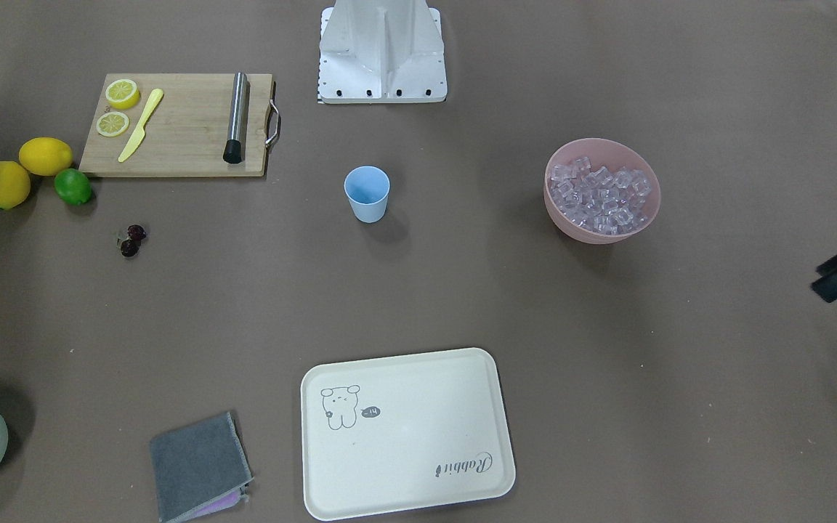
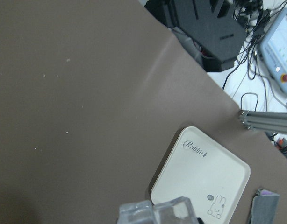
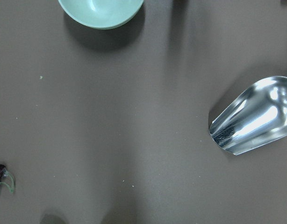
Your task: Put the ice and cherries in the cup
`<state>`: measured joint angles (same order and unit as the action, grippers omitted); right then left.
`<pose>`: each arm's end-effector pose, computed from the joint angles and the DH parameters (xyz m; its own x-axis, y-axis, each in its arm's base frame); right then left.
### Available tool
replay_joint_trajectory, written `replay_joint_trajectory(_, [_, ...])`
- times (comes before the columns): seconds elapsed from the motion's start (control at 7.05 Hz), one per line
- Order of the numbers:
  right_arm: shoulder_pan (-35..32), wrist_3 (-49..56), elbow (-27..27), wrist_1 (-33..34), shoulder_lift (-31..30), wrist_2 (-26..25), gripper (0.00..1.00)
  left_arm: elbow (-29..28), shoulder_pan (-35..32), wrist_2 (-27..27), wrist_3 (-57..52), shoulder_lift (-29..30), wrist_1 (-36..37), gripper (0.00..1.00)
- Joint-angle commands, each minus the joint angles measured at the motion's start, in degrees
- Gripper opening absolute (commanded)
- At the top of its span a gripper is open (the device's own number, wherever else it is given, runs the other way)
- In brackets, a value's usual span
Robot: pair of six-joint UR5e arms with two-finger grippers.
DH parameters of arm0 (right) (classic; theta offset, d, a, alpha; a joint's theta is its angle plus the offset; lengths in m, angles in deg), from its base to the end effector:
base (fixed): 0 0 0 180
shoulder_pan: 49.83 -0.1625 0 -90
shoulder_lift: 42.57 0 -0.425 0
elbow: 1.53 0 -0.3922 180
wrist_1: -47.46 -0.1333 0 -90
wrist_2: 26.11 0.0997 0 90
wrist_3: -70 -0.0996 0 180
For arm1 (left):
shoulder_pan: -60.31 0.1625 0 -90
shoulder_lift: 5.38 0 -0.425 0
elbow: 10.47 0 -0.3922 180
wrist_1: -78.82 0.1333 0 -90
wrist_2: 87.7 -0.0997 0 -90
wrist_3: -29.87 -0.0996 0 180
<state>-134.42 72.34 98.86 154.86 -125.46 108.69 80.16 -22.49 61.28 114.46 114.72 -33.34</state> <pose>0.0132 -0.5301 0.5368 0.7019 -0.1087 0.7040 0.1230 0.9919 0.0305 0.0341 -0.6522 0.2812 0.1154 -0.5259 -0.8427 0.4166 0.7958 -0.4396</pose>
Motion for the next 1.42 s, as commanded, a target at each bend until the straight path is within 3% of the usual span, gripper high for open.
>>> replay_joint_trajectory(0.0, [0.13,-0.05,-0.01,0.0,0.0,0.28,1.0,0.15,-2.45,1.57,0.4,0.3,-1.13,0.0])
replay_joint_trajectory(0.14, [0.13,-0.05,-0.01,0.0,0.0,0.37,1.0,0.59,-1.5,1.49,0.4,0.39,-1.22,0.0])
replay_joint_trajectory(0.43, [0.13,-0.05,0.07,0.0,0.0,1.41,1.0,4.1,12.67,-0.43,1.27,-0.31,-0.87,0.0])
replay_joint_trajectory(0.85, [0.13,-0.05,0.07,0.0,0.0,1.42,1.0,4.46,34.04,-5.8,7.84,0.82,-1.04,0.0])
replay_joint_trajectory(1.28, [0.74,0.04,-0.1,0.0,0.0,1.34,1.0,3.85,47.96,-16.42,13.37,4.08,-5.93,0.0])
